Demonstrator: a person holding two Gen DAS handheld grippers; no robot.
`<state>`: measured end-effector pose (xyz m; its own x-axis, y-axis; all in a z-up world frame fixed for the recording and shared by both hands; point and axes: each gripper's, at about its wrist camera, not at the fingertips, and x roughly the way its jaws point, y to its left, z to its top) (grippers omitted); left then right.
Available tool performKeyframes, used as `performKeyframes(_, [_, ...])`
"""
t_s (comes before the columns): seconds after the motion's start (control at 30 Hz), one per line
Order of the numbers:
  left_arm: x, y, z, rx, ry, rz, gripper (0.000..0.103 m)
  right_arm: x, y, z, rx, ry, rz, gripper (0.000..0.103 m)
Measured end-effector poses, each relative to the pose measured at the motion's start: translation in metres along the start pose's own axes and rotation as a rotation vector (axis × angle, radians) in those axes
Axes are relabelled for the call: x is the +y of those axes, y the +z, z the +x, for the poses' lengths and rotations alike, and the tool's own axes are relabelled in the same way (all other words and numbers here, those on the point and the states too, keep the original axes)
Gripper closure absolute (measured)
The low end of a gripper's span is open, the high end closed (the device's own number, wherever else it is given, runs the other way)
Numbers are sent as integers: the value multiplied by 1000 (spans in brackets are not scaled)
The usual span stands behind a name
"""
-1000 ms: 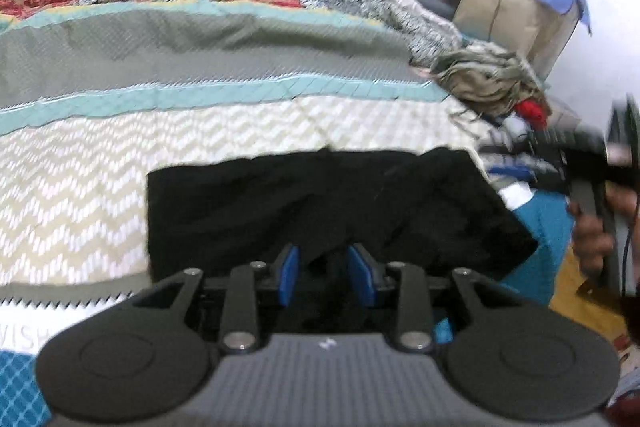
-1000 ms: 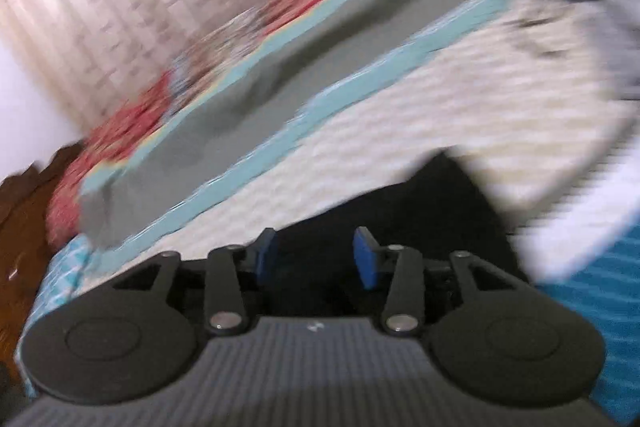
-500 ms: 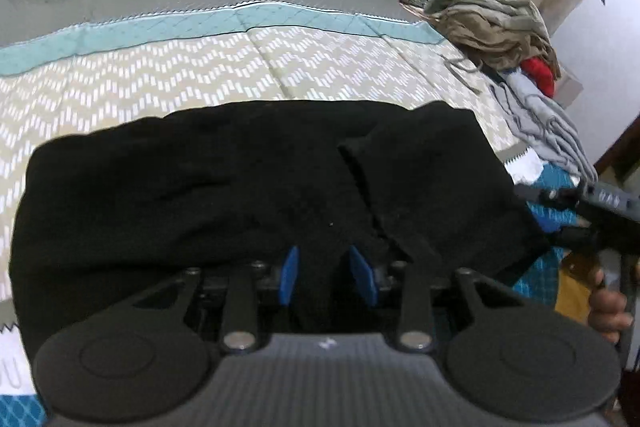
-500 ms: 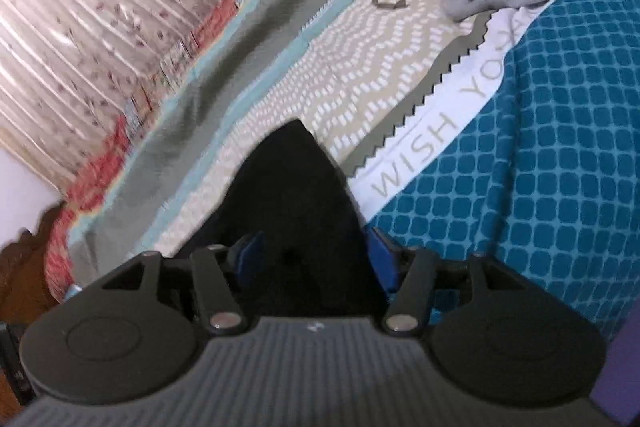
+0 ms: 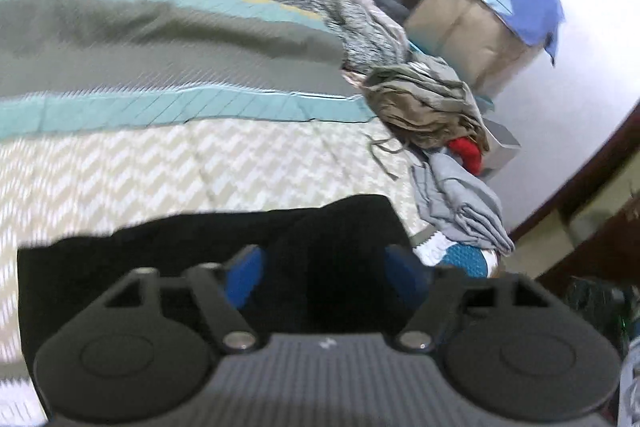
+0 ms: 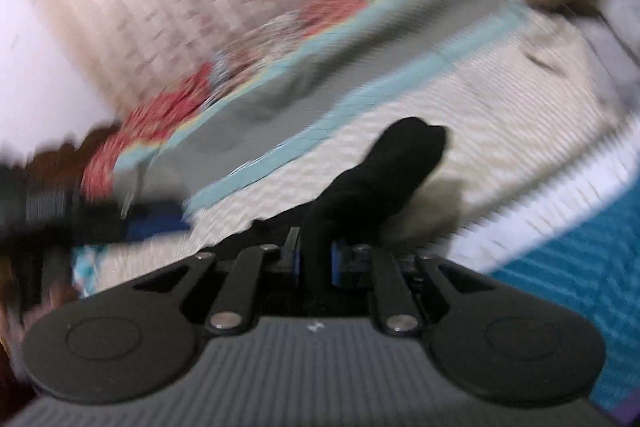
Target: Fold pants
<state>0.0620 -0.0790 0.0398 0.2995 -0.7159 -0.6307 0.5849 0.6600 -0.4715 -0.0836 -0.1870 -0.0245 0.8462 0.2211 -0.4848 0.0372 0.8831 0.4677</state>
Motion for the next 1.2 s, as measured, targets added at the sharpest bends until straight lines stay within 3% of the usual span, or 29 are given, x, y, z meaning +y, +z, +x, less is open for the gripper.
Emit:
performKeyframes(0.17, [-21, 20, 25, 81, 68, 111, 12, 52, -13, 18, 36, -8, -241, 87])
performKeyframes(0.23, [-21, 20, 39, 148, 105, 127, 21, 65, -18, 22, 44, 3, -296, 87])
performKeyframes(0.3, [-16, 17, 52, 219, 148, 127, 83, 76, -22, 22, 42, 11, -353, 87])
performKeyframes(0.33, [-12, 16, 51, 227, 169, 117, 89, 80, -23, 21, 37, 7, -380, 87])
performKeyframes(0.5, [33, 21, 5, 118, 120, -32, 91, 92, -13, 21, 13, 53, -385, 87])
performKeyframes(0.63, [69, 16, -27, 64, 128, -77, 91, 110, -8, 31, 27, 182, -356, 75])
performKeyframes(0.8, [139, -9, -52, 38, 147, -245, 91, 116, -28, 51, 137, 249, -363, 64])
performKeyframes(0.97, [194, -43, -45, 33, 185, -383, 89, 110, -45, 60, 249, 288, -341, 60])
performKeyframes(1.1, [206, -64, -22, 56, 228, -419, 78, 112, -65, 79, 390, 259, -287, 60])
performKeyframes(1.2, [196, -66, -24, 30, 254, -397, 72, 117, -58, 64, 354, 281, -300, 60])
